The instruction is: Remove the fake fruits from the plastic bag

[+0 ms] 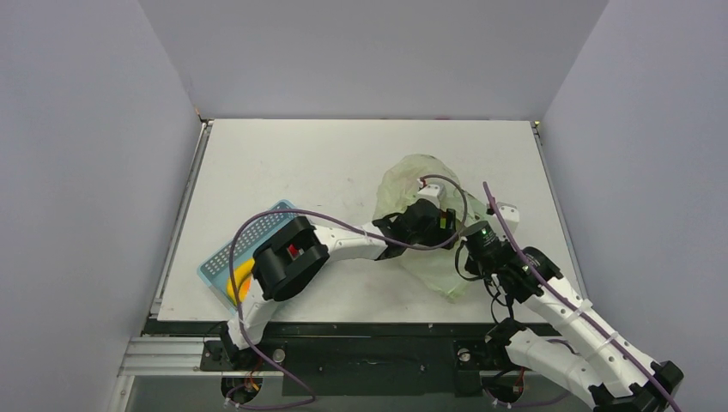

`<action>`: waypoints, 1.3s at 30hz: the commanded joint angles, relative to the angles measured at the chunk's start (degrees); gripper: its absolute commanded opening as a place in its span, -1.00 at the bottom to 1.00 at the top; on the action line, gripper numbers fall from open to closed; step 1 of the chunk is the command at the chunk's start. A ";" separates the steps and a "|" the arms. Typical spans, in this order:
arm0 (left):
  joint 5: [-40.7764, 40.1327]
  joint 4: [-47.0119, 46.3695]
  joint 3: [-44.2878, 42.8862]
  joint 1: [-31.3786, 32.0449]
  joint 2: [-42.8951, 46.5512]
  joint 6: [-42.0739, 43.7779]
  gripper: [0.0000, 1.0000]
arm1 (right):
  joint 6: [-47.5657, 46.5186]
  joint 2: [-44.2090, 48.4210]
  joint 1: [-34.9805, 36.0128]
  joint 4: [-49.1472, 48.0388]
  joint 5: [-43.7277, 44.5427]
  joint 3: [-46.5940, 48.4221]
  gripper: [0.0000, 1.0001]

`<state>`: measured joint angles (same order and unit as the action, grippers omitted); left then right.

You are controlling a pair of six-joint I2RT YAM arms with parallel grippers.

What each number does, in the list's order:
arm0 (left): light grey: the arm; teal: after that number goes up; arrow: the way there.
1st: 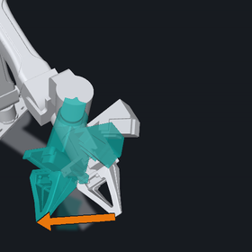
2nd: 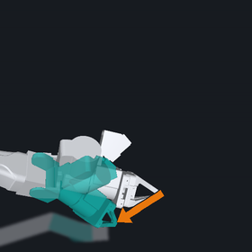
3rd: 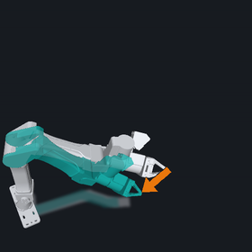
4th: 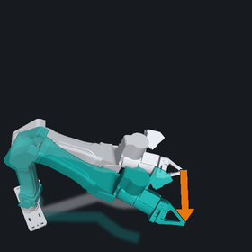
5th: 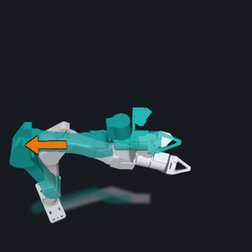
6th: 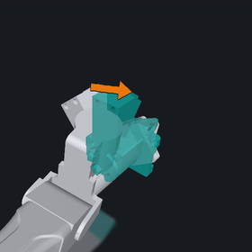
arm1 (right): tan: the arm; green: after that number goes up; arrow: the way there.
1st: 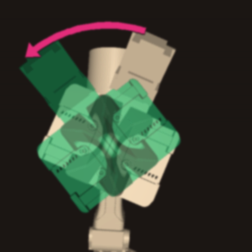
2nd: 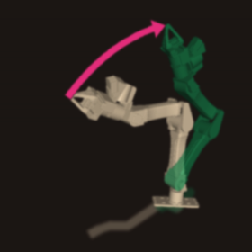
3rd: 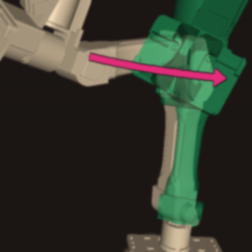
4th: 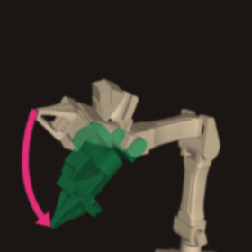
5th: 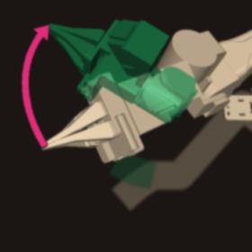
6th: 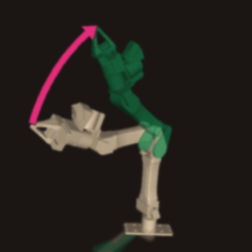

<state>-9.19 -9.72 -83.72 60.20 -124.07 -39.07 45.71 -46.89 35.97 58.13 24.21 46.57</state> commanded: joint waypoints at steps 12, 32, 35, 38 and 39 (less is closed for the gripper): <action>13.25 6.79 12.54 -0.61 28.79 -1.13 -1.00 | 2.49 2.23 -1.14 0.62 6.20 0.83 -1.00; -5.35 55.16 33.80 -11.90 84.49 5.50 -1.00 | 2.46 3.39 -1.86 -0.43 6.08 0.07 -1.00; -16.86 60.90 31.60 -12.92 85.31 4.01 -1.00 | 2.46 3.49 -1.90 -0.49 6.02 -0.07 -1.00; -21.03 62.15 29.84 -13.15 84.33 2.05 -1.00 | 2.25 3.92 -1.92 -0.54 5.76 0.05 -1.00; -23.06 62.31 29.89 -13.29 83.86 1.09 -1.00 | 2.22 4.00 -1.93 -0.49 5.72 0.08 -1.00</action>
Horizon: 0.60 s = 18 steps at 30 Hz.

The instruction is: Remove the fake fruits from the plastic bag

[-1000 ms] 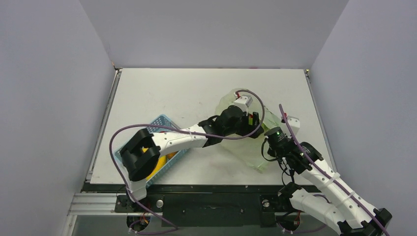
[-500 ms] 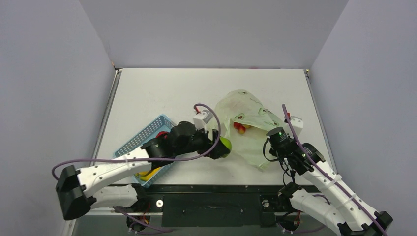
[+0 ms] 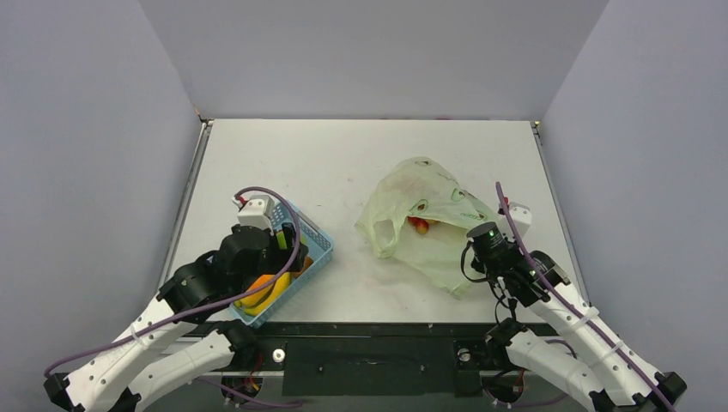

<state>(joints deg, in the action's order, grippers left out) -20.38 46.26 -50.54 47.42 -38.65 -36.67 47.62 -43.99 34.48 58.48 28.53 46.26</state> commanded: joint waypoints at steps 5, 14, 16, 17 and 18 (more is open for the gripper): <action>-15.46 4.96 -0.70 -2.30 -2.66 -6.80 -1.00 | 0.20 2.06 -0.47 -0.84 1.18 0.40 -1.00; -18.58 0.67 5.75 -4.50 -6.02 -11.65 -0.87 | -0.44 1.51 -0.42 -1.69 0.15 -0.02 -1.00; -18.94 -0.90 6.87 -4.93 -6.33 -11.63 -0.78 | -0.56 1.55 -0.43 -1.80 -0.01 -0.07 -1.00; -18.98 -1.39 7.17 -5.20 -6.52 -11.65 -0.74 | -0.65 1.68 -0.45 -1.90 -0.03 -0.09 -1.00; -18.99 -2.37 7.77 -5.26 -6.65 -11.67 -0.72 | -0.67 1.75 -0.46 -1.93 -0.05 -0.11 -1.00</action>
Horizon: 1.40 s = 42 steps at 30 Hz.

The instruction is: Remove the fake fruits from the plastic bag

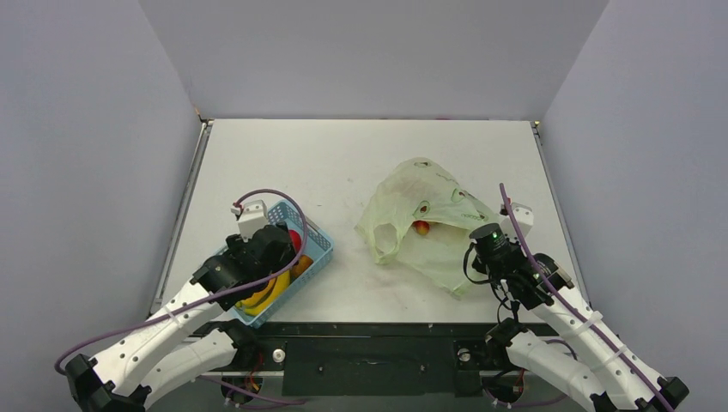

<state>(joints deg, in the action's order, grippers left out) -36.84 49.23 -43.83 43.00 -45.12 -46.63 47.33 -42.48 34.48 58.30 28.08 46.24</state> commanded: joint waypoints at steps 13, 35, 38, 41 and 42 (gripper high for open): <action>0.81 -8.63 3.75 -2.53 -2.81 -2.11 0.70 | -0.73 0.31 -0.39 -2.12 -0.16 -0.18 -1.00; 38.68 -20.86 -7.01 -3.99 8.01 6.86 0.94 | -2.68 -0.53 -0.43 -4.38 -3.15 0.47 -1.00; 46.90 -27.72 -5.45 -3.95 4.15 3.19 0.94 | -3.51 -1.22 -0.40 -4.61 -3.77 1.29 -1.00; 54.99 -34.69 -2.94 -3.08 -0.32 -1.10 0.95 | -3.99 -2.09 -0.46 -4.73 -4.02 1.79 -1.00; 55.41 -38.13 -1.87 -2.17 -1.06 -2.83 0.94 | -4.20 -2.19 -0.46 -4.80 -4.18 1.89 -1.00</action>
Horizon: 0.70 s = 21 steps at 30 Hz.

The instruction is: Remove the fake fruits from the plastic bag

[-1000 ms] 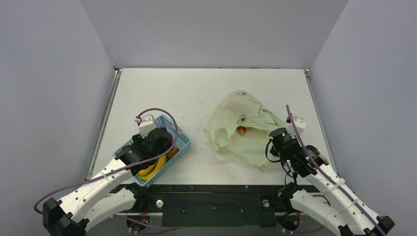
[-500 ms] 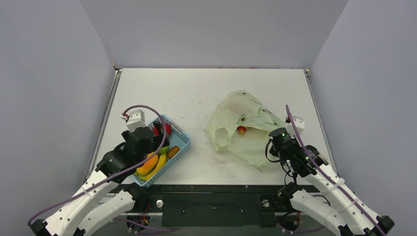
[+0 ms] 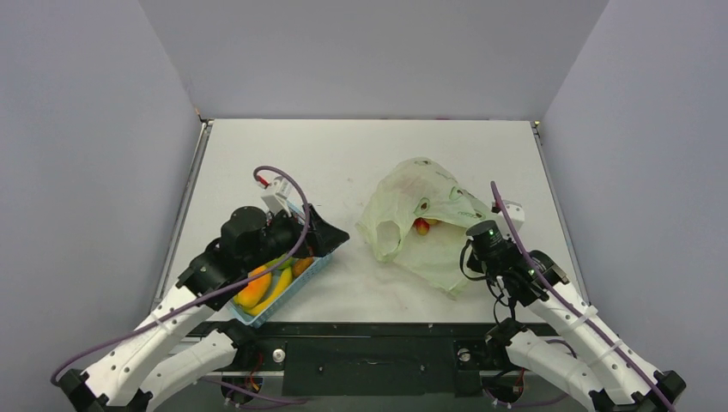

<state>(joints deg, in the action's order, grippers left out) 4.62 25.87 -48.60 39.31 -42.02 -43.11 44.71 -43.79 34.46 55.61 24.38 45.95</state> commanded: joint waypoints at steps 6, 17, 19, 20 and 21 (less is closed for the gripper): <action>0.71 -19.97 0.62 17.29 -11.47 -5.43 0.95 | -1.31 -0.29 -0.41 -2.17 -0.87 1.70 -1.00; -13.71 -19.10 -11.35 29.76 -34.07 -1.64 0.67 | -0.76 1.36 -0.41 -2.16 -1.84 1.34 -1.00; -14.13 -20.19 -12.67 29.77 -36.91 -1.44 0.58 | -0.50 1.97 -0.42 -2.22 -1.54 1.15 -1.00; -14.87 -20.39 -13.19 29.77 -39.02 -1.40 0.52 | -0.41 2.27 -0.39 -2.32 -1.44 1.02 -1.00; -15.24 -20.39 -14.46 29.77 -40.16 -1.22 0.47 | -0.35 2.42 -0.36 -2.29 -1.38 0.86 -1.00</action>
<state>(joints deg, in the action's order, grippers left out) -6.59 9.13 -58.39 69.01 -77.95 -45.78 44.07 -42.76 34.46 54.89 22.44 45.95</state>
